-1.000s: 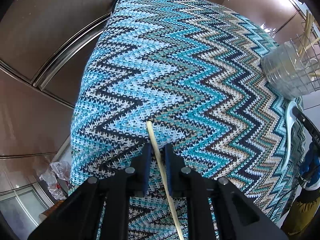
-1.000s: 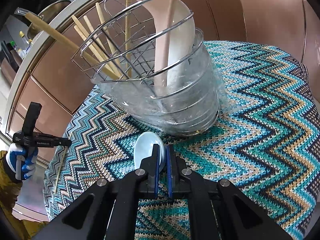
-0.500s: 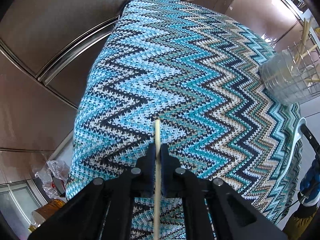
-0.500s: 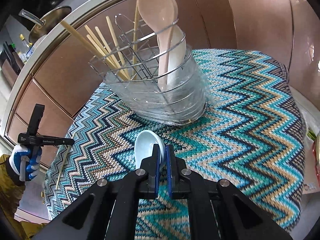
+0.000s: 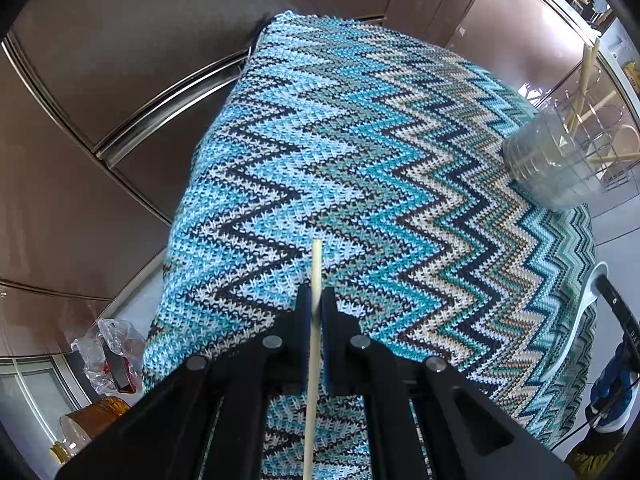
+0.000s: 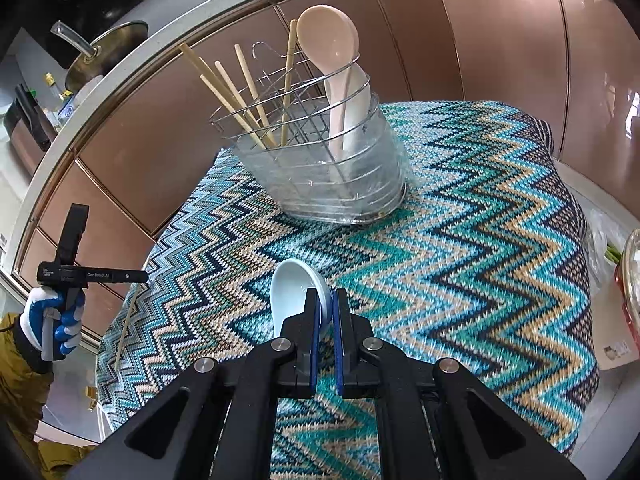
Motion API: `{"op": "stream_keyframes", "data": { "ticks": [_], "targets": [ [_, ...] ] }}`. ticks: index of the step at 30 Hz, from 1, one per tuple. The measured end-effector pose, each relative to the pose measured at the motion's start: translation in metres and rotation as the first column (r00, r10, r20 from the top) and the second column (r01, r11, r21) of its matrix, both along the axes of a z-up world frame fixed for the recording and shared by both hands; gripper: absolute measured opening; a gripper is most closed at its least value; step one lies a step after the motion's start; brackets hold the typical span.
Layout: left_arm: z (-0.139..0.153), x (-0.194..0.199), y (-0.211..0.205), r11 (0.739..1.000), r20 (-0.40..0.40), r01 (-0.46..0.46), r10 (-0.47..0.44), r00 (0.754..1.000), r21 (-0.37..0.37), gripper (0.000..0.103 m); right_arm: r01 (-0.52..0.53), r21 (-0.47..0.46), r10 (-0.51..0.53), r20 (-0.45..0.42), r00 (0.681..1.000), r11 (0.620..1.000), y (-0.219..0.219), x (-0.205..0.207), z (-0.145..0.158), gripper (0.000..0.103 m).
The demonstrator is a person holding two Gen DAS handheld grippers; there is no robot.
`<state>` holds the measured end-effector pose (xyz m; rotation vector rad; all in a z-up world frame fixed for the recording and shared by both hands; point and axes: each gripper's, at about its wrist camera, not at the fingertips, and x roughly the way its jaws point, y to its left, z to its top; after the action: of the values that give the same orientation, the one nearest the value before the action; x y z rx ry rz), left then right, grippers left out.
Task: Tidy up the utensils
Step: 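Lift the chopstick and spoon up over the holder with both tools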
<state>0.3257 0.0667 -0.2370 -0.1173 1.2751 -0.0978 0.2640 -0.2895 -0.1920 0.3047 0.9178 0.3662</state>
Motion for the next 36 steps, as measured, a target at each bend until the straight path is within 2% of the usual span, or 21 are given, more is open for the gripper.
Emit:
{"op": "stream_keyframes", "data": {
  "ticks": [11,16,36],
  "targets": [
    [0.026,-0.020,-0.003,1.000,0.057,-0.010,0.012,0.998,-0.020,0.004,0.035,0.046,-0.035,0.002,0.999,0.998,0.000,-0.021,-0.002,0.006],
    [0.039,-0.030,-0.003,0.999,0.088,-0.014,0.017,0.996,-0.034,0.004,0.043,0.038,-0.043,0.011,0.999,0.998,0.000,-0.033,0.002,0.006],
    [0.104,-0.099,-0.031,0.985,0.281,0.084,-0.040,0.959,-0.148,0.004,0.103,0.007,-0.103,0.119,0.988,0.995,0.000,-0.100,0.060,0.006]
  ]
}}
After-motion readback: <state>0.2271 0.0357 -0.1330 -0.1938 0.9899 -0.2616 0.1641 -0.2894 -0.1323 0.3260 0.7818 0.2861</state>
